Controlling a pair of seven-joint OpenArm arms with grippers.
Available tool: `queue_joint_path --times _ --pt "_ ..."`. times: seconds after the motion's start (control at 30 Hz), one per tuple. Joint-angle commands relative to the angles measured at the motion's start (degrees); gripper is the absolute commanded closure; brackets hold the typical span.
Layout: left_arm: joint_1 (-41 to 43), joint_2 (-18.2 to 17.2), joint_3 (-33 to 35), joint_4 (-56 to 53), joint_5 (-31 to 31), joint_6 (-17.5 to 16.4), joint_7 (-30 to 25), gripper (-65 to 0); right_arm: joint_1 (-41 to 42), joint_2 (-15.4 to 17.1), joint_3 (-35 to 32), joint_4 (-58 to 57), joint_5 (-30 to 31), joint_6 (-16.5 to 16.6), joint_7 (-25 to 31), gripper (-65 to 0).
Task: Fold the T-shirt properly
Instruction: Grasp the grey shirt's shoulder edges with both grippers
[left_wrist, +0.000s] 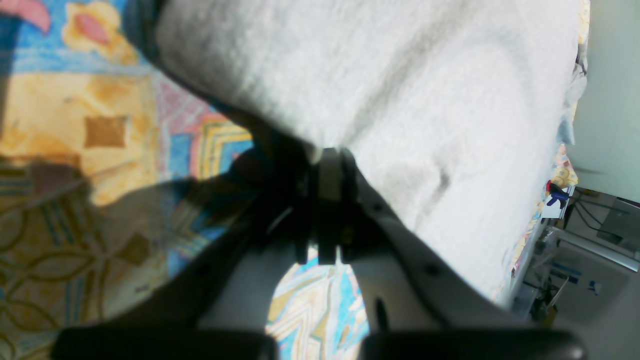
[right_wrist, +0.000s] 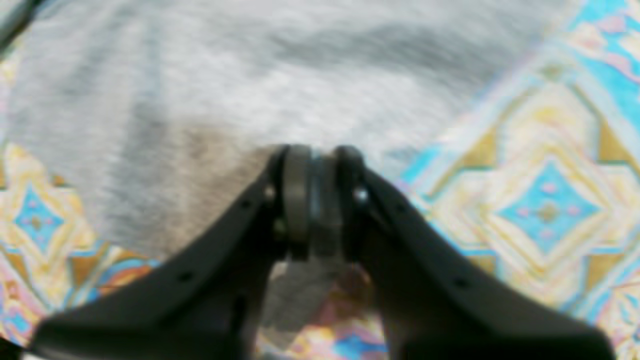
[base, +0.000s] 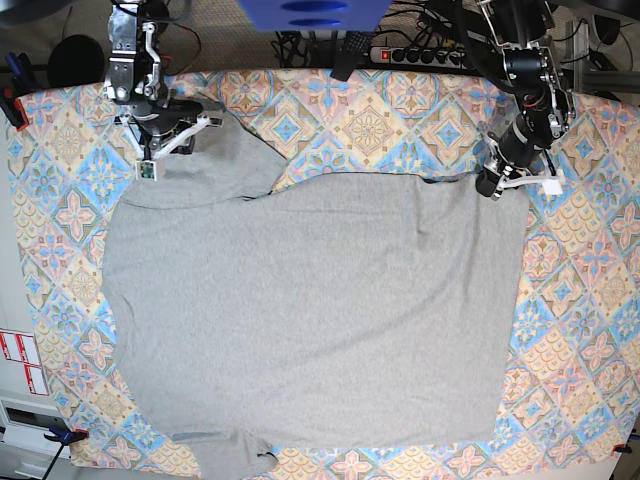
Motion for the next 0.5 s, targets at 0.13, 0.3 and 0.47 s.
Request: queue_joint_path --times 0.13,0.3,0.47 --pt "1.46 -0.48 0.00 0.10 2.27 1.80 1.27 0.0 -0.85 -0.64 -0.59 -0.21 1.90 1.83 -4.46 0.0" --pt "2.60 -0.48 0.00 0.19 2.27 1.80 1.27 0.0 -1.11 -0.64 -0.50 0.58 1.90 1.83 -4.37 0.0" --pt "4.18 -1.97 0.17 0.19 2.27 1.63 1.27 0.0 -3.49 -0.64 1.34 6.03 1.90 1.83 -4.63 0.0"
